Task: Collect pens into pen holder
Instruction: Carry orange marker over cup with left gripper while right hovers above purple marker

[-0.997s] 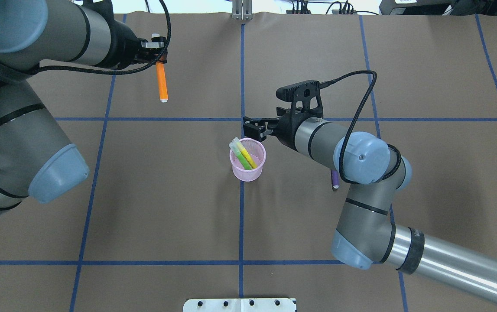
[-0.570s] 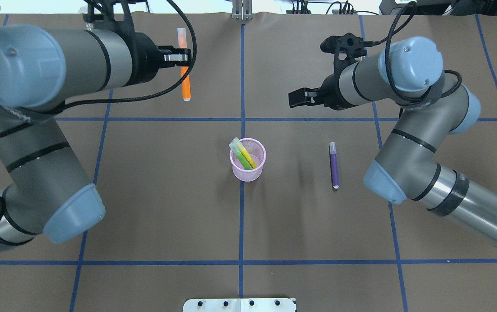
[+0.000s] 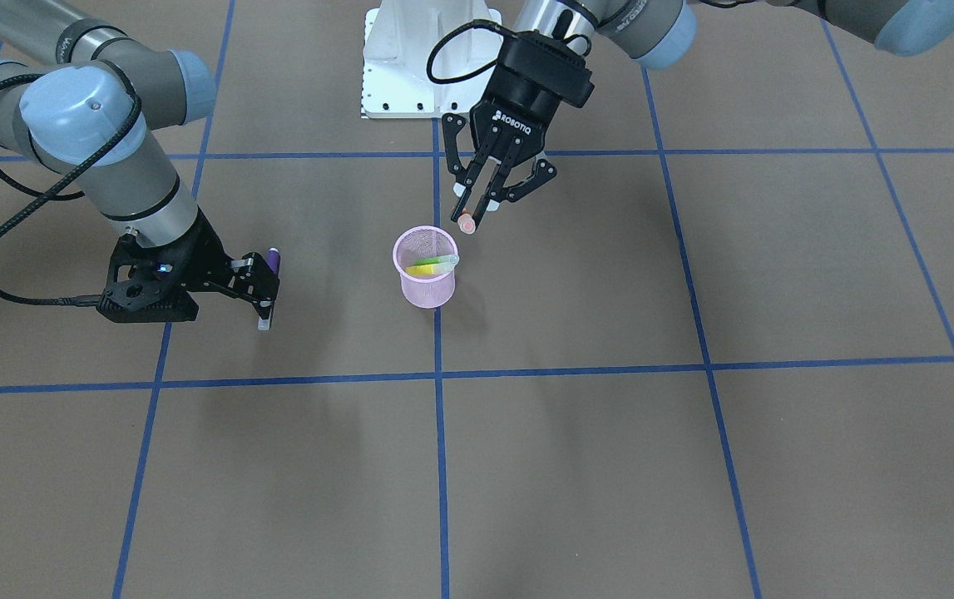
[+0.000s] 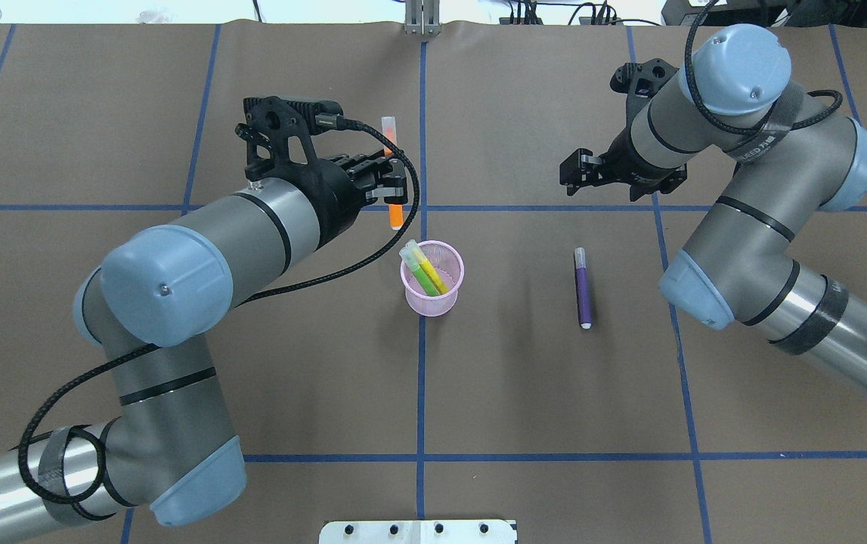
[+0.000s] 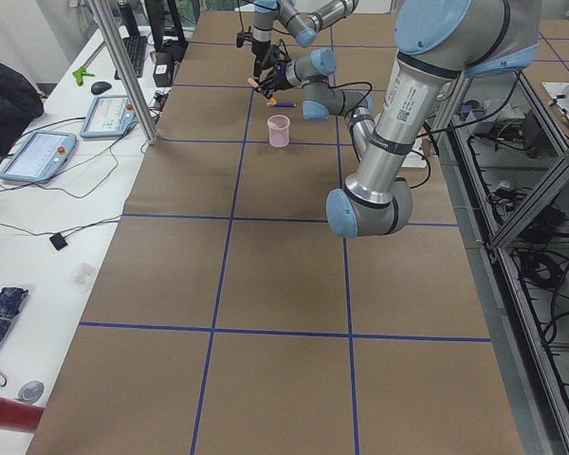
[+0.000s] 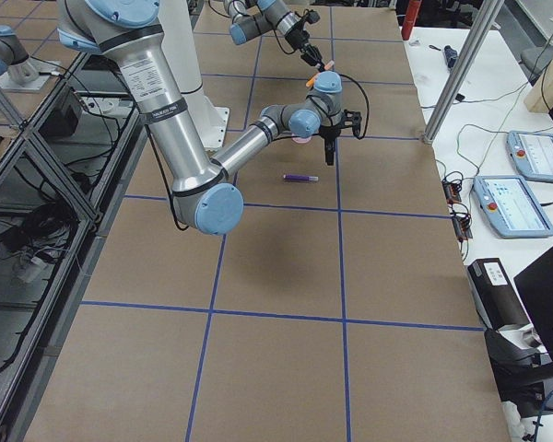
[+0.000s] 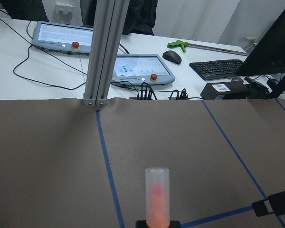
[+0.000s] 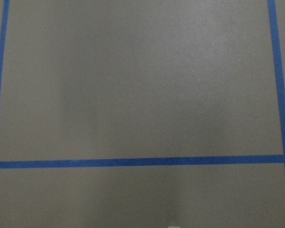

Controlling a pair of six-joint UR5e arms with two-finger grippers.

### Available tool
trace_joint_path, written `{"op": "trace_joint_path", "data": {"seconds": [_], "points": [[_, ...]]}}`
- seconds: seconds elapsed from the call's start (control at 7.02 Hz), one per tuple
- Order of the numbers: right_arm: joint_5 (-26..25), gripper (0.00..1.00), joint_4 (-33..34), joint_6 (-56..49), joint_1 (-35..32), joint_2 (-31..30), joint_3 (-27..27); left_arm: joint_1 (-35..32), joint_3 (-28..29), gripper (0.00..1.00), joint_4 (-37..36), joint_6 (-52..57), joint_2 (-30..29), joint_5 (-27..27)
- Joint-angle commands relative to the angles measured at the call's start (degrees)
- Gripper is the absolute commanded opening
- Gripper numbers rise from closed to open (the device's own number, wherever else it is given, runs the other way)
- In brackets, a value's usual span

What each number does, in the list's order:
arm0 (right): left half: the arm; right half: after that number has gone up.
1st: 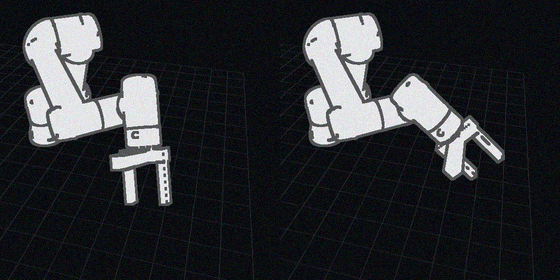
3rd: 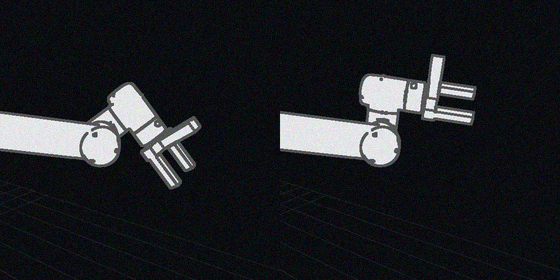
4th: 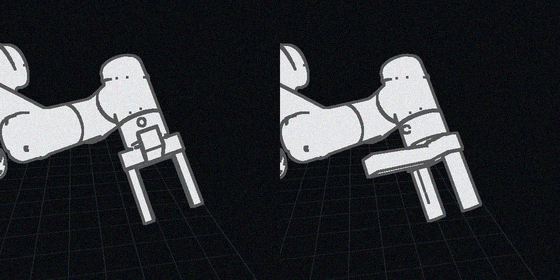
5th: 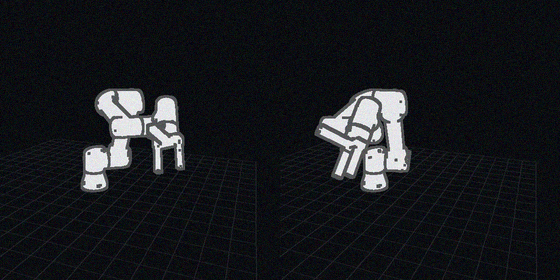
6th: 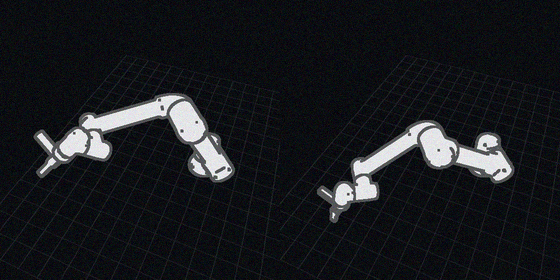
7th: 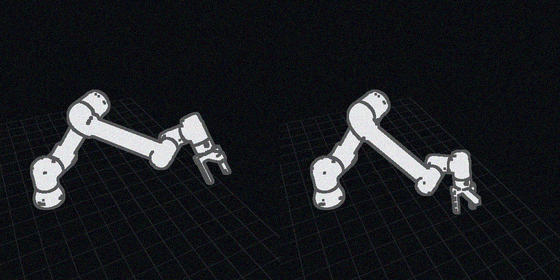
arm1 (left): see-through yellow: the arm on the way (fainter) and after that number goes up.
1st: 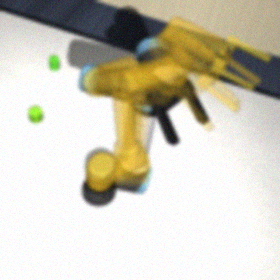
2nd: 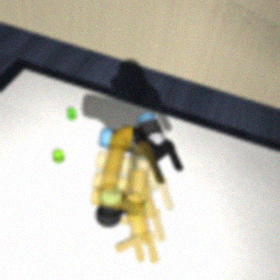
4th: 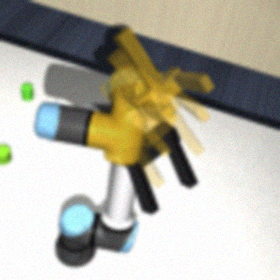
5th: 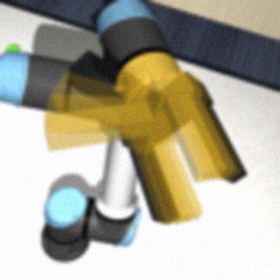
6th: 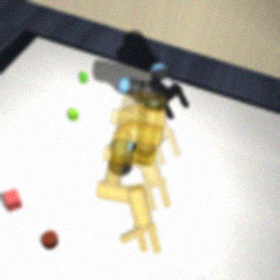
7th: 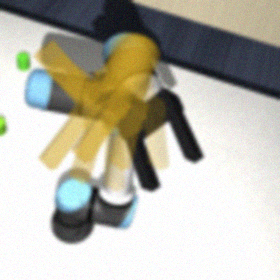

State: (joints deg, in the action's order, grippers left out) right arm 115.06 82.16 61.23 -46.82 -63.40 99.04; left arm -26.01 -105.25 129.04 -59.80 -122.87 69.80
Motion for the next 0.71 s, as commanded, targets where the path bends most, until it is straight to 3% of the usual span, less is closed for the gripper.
{"op": "trace_joint_path", "data": {"seconds": [0.0, 0.57], "points": [[0.2, 0.99, 0.1, 0.0, 0.1, -0.1, 0.2, 2.4, 11.7, 0.0, 14.8, -0.1, -0.4, -6.7], [1.2, 1.0, 0.1, -0.5, 1.0, -0.1, -0.4, 5.4, 12.7, 0.0, 16.9, 0.0, -1.8, -7.0]]}}
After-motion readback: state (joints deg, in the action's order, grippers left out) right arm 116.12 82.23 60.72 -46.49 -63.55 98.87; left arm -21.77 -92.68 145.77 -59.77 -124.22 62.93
